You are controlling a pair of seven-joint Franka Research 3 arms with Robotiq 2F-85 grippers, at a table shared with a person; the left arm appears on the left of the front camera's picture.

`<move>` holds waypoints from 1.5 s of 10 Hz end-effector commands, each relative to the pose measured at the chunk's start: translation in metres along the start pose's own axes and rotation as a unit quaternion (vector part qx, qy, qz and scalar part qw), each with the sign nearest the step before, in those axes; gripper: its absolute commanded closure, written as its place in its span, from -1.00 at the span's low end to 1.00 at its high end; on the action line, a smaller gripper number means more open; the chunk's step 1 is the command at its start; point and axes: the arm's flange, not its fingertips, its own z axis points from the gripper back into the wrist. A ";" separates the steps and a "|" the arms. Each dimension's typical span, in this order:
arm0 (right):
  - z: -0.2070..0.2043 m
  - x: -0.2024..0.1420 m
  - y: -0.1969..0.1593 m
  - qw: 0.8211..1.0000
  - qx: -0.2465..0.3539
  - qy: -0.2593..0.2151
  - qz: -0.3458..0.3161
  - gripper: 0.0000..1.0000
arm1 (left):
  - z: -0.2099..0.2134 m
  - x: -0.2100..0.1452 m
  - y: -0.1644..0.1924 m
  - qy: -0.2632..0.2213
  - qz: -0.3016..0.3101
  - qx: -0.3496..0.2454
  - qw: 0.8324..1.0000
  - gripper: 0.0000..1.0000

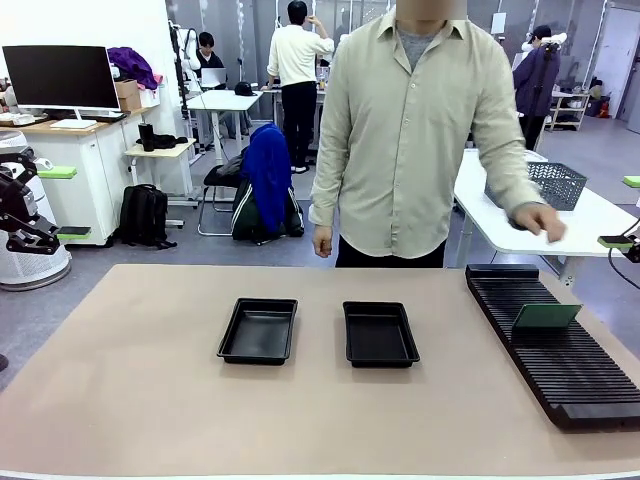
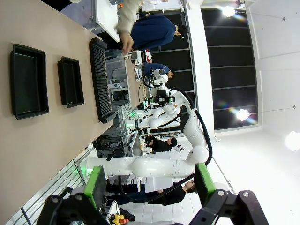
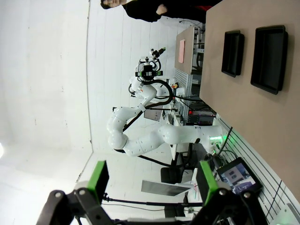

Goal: Inspect and transfer BCBs to ESD trays.
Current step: Pick up the Blank PCB from the PCB Rack and place it in the left ESD tray.

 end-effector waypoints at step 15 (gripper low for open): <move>0.039 0.031 0.048 0.962 -0.256 -0.035 0.087 -1.00 | 0.000 0.000 0.000 0.000 0.000 0.000 1.000 -1.00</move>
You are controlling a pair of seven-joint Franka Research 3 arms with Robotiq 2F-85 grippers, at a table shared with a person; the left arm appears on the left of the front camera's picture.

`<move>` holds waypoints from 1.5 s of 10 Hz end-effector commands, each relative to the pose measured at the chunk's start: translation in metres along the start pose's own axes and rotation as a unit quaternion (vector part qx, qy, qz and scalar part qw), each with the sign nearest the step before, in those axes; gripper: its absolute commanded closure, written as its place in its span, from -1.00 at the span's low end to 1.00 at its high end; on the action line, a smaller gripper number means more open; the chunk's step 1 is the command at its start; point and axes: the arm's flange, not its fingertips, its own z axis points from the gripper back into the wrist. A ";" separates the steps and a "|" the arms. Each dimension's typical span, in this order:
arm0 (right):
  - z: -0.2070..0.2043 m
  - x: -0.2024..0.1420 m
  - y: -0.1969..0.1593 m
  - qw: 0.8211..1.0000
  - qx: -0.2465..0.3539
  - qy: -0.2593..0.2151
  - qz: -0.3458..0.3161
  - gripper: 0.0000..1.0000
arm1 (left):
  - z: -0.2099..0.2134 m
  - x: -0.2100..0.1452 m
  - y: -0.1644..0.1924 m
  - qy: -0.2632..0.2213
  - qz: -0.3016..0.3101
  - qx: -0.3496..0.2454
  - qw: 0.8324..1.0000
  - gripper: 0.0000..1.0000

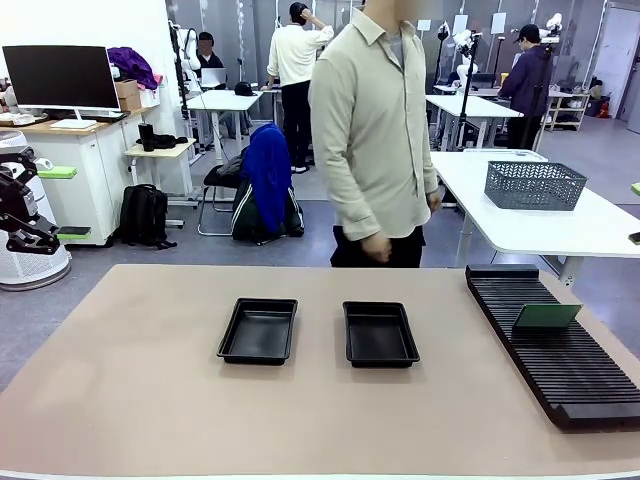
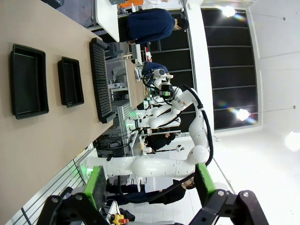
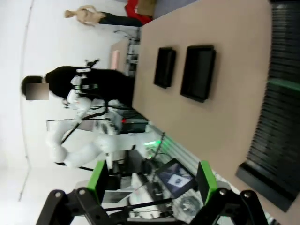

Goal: Inspect and transfer BCBs to ESD trays.
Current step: Pick up the Blank PCB from the PCB Rack and place it in the left ESD tray.

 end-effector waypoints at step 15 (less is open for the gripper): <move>-0.063 0.074 0.091 0.731 -0.370 0.238 0.521 -1.00 | 0.000 0.000 0.000 0.000 0.000 0.000 1.000 -1.00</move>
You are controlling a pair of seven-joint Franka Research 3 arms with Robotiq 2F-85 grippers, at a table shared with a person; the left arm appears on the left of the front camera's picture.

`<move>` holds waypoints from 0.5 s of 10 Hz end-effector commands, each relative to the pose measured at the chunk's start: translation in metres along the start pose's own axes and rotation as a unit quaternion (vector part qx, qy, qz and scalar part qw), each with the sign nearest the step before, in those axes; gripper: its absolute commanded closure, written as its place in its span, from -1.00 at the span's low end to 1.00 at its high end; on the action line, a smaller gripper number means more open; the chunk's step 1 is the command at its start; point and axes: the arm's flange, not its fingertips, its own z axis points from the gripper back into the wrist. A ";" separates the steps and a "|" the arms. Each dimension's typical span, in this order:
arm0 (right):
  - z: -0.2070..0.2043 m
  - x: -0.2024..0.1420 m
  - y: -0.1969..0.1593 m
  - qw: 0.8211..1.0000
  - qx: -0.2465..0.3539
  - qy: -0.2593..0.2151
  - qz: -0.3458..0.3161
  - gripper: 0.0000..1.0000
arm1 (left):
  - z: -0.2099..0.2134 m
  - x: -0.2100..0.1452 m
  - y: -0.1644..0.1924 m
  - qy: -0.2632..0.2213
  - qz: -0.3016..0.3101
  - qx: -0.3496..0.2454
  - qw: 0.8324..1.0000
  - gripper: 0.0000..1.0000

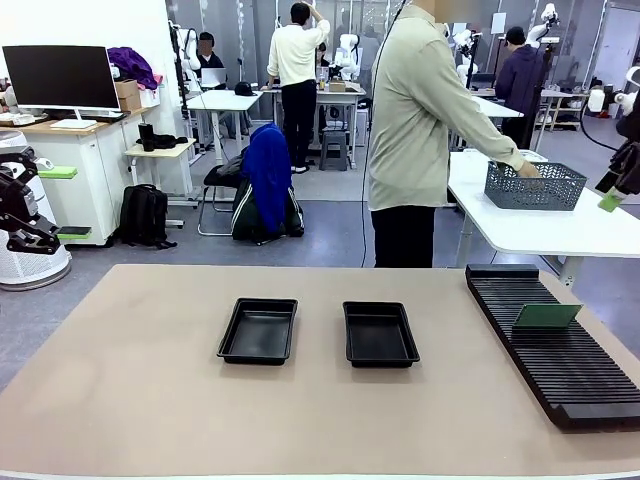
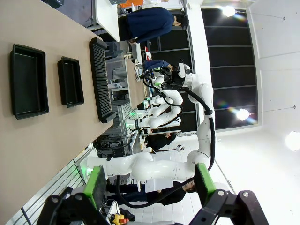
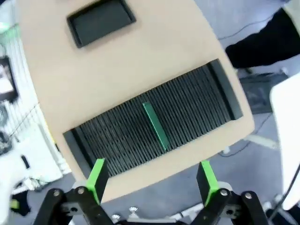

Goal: Inspect and transfer BCBs to ESD trays.
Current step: Pick up the Blank PCB from the PCB Rack and place it in the left ESD tray.

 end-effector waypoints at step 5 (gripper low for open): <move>-0.020 0.010 0.019 0.974 -0.019 0.078 0.212 -1.00 | 0.000 -0.001 0.000 -0.001 0.000 -0.001 1.000 -1.00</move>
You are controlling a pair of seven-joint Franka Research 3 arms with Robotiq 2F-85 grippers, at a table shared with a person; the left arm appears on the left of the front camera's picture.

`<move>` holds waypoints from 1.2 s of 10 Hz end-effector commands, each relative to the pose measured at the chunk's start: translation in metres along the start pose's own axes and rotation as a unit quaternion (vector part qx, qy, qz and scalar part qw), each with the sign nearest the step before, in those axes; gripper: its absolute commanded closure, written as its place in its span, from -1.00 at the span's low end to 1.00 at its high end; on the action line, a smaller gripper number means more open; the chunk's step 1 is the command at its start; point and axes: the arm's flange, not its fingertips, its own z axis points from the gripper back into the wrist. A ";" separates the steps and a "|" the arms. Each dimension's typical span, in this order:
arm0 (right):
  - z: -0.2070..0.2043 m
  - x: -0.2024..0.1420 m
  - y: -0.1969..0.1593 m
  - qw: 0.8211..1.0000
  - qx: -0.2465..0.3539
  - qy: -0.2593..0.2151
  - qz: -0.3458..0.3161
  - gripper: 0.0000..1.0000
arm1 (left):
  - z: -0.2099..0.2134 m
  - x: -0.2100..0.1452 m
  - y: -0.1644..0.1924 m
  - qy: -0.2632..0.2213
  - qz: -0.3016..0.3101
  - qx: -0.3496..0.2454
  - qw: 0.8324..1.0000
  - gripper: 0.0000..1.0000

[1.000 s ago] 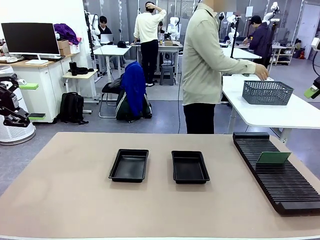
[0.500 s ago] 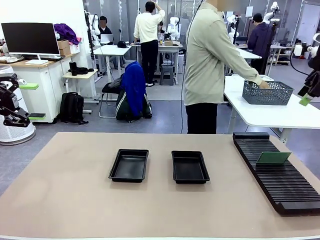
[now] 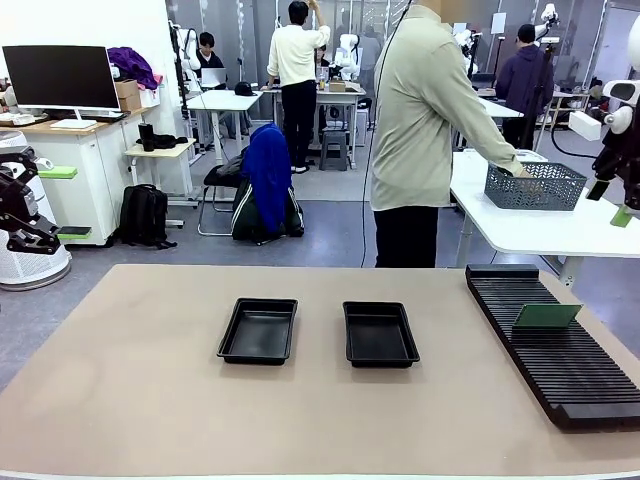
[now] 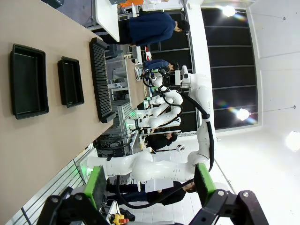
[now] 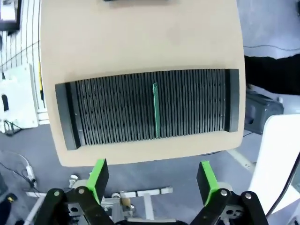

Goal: Inspect and transfer BCBs to ESD trays.
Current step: Pick up the Blank PCB from the PCB Rack and place it in the left ESD tray.

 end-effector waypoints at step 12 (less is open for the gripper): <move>-0.012 0.006 0.000 0.998 -0.007 0.034 0.043 -1.00 | 0.001 -0.001 0.000 -0.001 0.000 -0.001 1.000 -1.00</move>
